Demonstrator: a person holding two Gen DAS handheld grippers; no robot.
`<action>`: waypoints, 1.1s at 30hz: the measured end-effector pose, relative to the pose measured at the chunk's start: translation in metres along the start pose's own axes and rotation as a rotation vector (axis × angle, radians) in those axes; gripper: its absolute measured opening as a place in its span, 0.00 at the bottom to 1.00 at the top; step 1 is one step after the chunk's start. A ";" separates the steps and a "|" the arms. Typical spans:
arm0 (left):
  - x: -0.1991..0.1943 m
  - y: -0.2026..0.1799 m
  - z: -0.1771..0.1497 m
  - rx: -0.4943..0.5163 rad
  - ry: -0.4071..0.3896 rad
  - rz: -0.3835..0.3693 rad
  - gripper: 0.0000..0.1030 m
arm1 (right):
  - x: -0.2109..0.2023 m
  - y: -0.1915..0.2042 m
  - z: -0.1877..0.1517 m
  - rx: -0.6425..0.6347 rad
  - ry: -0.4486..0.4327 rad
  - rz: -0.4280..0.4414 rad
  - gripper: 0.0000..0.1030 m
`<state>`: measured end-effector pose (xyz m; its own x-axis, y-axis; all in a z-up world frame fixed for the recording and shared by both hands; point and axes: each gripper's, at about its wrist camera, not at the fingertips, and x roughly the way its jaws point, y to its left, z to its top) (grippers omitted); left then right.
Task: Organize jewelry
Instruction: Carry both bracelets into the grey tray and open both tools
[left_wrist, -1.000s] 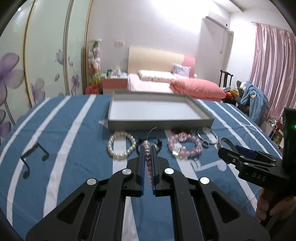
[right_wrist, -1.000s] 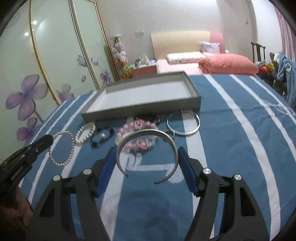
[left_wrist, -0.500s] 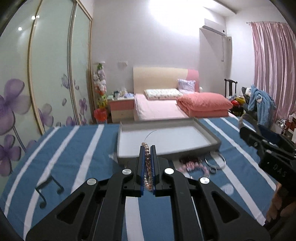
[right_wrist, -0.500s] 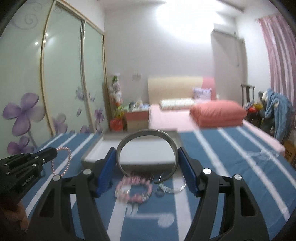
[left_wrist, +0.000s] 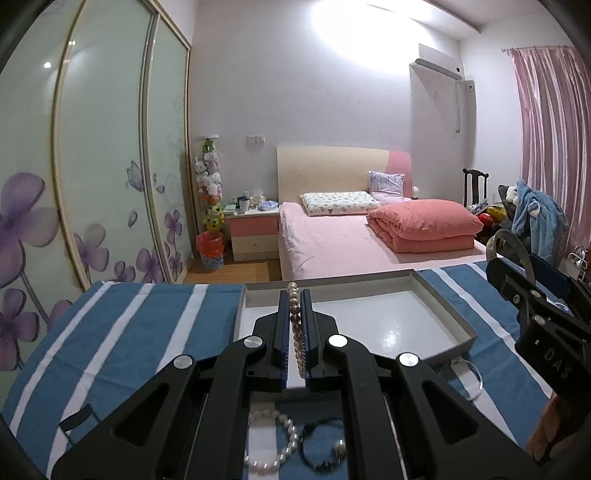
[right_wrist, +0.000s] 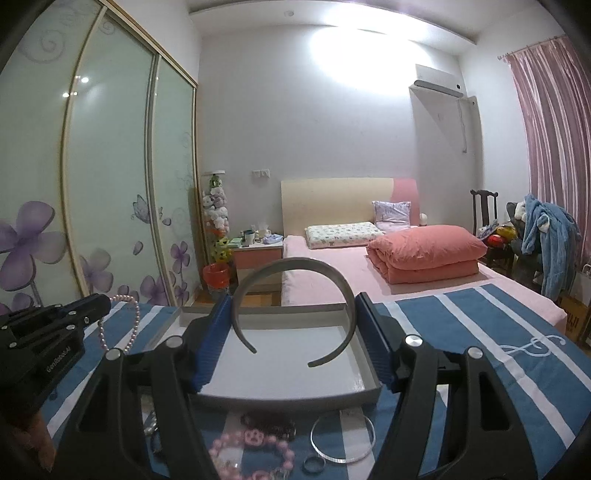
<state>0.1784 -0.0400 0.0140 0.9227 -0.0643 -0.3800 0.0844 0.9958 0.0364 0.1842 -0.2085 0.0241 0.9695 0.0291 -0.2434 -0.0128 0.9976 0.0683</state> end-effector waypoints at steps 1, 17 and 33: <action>0.007 -0.001 0.000 -0.004 0.011 -0.003 0.06 | 0.006 -0.002 -0.001 0.002 0.007 -0.002 0.64; 0.107 0.000 -0.006 -0.038 0.221 -0.041 0.06 | 0.140 0.004 -0.029 0.005 0.341 -0.008 0.64; 0.095 0.037 0.000 -0.141 0.256 -0.035 0.07 | 0.110 -0.017 -0.021 0.059 0.338 0.023 0.79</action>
<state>0.2692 -0.0089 -0.0207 0.7935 -0.0981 -0.6007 0.0447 0.9937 -0.1031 0.2861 -0.2210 -0.0239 0.8331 0.0809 -0.5472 -0.0103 0.9913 0.1309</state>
